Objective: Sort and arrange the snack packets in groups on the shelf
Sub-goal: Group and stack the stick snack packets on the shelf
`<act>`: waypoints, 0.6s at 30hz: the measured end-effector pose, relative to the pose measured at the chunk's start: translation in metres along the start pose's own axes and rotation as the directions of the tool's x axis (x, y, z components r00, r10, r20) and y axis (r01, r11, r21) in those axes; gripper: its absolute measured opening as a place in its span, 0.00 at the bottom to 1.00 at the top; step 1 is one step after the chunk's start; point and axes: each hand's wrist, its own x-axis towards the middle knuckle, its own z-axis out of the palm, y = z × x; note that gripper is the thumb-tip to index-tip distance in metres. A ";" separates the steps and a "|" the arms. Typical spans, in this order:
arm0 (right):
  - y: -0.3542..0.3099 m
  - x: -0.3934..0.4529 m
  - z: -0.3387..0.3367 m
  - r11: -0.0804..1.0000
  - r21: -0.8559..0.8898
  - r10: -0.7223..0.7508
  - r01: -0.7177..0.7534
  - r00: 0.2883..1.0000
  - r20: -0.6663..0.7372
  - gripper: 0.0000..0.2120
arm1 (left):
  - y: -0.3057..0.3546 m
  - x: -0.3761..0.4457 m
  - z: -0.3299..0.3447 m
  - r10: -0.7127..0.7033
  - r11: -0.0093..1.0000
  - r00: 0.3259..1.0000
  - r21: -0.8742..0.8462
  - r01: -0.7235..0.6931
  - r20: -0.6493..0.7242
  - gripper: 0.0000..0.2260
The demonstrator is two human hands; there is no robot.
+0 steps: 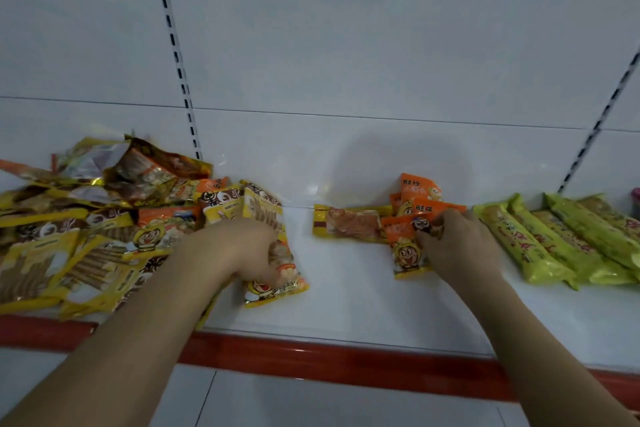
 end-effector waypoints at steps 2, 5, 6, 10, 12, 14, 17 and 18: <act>-0.011 -0.007 0.001 0.998 -0.045 -0.036 0.032 0.995 -0.088 0.17 | 0.000 -0.001 0.008 0.012 1.000 1.000 -0.009 -0.012 0.015 0.32; -0.032 -0.022 0.004 0.978 0.017 -0.199 0.208 0.956 -0.215 0.15 | -0.002 -0.002 0.014 0.025 0.999 0.997 -0.047 -0.028 -0.068 0.37; -0.040 -0.028 0.005 0.958 0.085 -0.250 0.273 0.945 -0.210 0.13 | -0.002 -0.002 0.015 0.028 0.998 0.993 -0.059 -0.035 -0.115 0.36; -0.063 -0.053 0.013 0.839 0.325 -0.477 0.437 0.877 0.054 0.16 | 0.007 -0.003 0.010 0.047 0.943 0.944 -0.297 -0.150 -0.328 0.21; -0.066 -0.060 0.016 0.795 0.422 -0.518 0.435 0.849 0.100 0.17 | 0.019 -0.002 0.005 0.062 0.842 0.912 -0.470 -0.265 -0.405 0.15; -0.062 -0.062 0.015 0.775 0.498 -0.482 0.388 0.873 0.069 0.07 | 0.036 0.001 -0.001 0.053 0.722 0.886 -0.595 -0.353 -0.461 0.15; -0.041 -0.053 0.002 0.834 0.486 -0.317 0.259 0.948 0.039 0.03 | 0.061 0.010 -0.002 0.029 0.523 0.884 -0.746 -0.412 -0.467 0.21; -0.029 -0.048 -0.002 0.854 0.478 -0.253 0.204 0.967 0.040 0.04 | 0.069 0.014 -0.001 0.011 0.512 0.876 -0.750 -0.419 -0.482 0.22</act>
